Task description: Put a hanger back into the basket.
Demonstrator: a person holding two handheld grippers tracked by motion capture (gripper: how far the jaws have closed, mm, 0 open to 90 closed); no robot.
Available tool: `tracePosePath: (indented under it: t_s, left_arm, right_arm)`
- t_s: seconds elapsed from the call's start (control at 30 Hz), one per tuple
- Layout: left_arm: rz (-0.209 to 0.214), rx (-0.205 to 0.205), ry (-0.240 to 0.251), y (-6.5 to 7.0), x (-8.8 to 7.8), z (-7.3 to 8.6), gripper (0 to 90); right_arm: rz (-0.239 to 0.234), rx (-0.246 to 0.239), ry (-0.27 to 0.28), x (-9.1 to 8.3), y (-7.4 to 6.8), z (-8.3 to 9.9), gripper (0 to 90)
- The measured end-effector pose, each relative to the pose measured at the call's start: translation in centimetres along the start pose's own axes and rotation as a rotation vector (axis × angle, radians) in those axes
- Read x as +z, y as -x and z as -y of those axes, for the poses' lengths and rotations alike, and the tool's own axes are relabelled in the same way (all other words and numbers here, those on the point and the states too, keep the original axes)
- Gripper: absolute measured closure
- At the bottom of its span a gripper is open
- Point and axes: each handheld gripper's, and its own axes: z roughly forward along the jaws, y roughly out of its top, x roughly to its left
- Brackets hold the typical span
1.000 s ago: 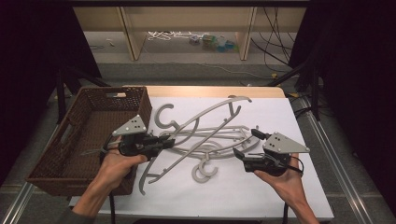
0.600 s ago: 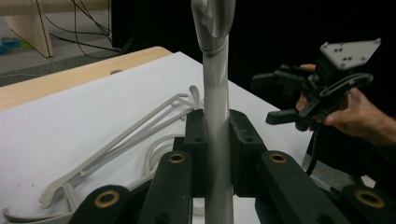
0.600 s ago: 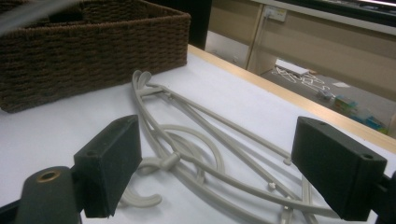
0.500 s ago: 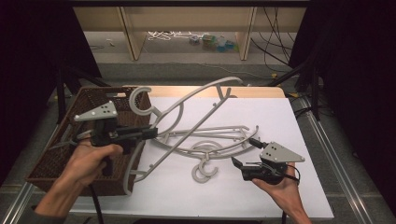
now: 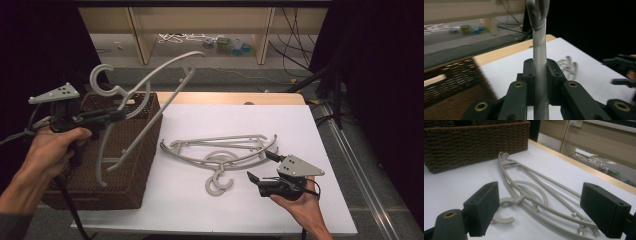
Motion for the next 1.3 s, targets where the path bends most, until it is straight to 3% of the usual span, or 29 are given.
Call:
tracePosePath:
  t_s: [0.03,0.07,0.1,0.13,0.23,0.27,0.47,0.6,0.7,0.93,1.23,1.3]
  left_arm:
    - [0.0,0.0,0.0,0.0,0.0,0.0,79.6]
    - [-0.037,0.006,-0.005,-1.2,-0.2,0.2,79.6]
    - [-0.037,0.006,-0.005,-1.2,-0.2,0.2,79.7]
    - [-0.064,-0.01,-0.009,-2.3,-0.4,0.5,79.7]
    - [-0.087,-0.012,-0.011,-3.3,-0.6,0.9,79.7]
    - [-0.112,-0.033,-0.014,-4.3,-0.7,1.5,79.7]
    - [-0.146,-0.041,-0.021,-6.4,-1.1,2.9,79.6]
    - [-0.159,0.019,-0.035,-7.7,-1.9,3.9,79.7]
    - [-0.177,0.028,-0.061,-8.6,-2.4,4.9,79.7]
    - [-0.205,0.079,-0.104,-9.9,-2.7,6.6,79.7]
    - [-0.199,0.085,-0.141,-10.6,-3.0,8.6,79.7]
    - [-0.205,0.08,-0.169,-10.7,-2.9,9.3,79.6]
  right_arm:
    - [0.0,0.0,0.0,0.0,0.0,0.0,16.8]
    - [-0.007,0.002,-0.012,0.0,0.0,0.1,16.8]
    - [0.0,0.0,-0.001,0.1,0.0,0.2,16.8]
    - [-0.005,0.002,-0.011,0.1,0.1,0.2,16.8]
    - [-0.007,0.003,-0.015,0.1,0.0,0.2,16.8]
    - [-0.009,0.001,-0.017,0.1,0.0,0.2,16.8]
    - [-0.012,0.001,-0.013,0.3,-0.1,0.3,16.8]
    - [-0.019,0.002,-0.025,0.3,-0.1,0.3,16.8]
    - [-0.018,-0.004,-0.026,0.4,0.0,0.4,16.8]
    - [-0.025,0.0,-0.035,0.5,-0.1,0.5,16.8]
    - [-0.026,-0.004,-0.034,0.6,-0.1,0.6,16.8]
    - [-0.025,-0.004,-0.033,0.6,-0.1,0.6,16.7]
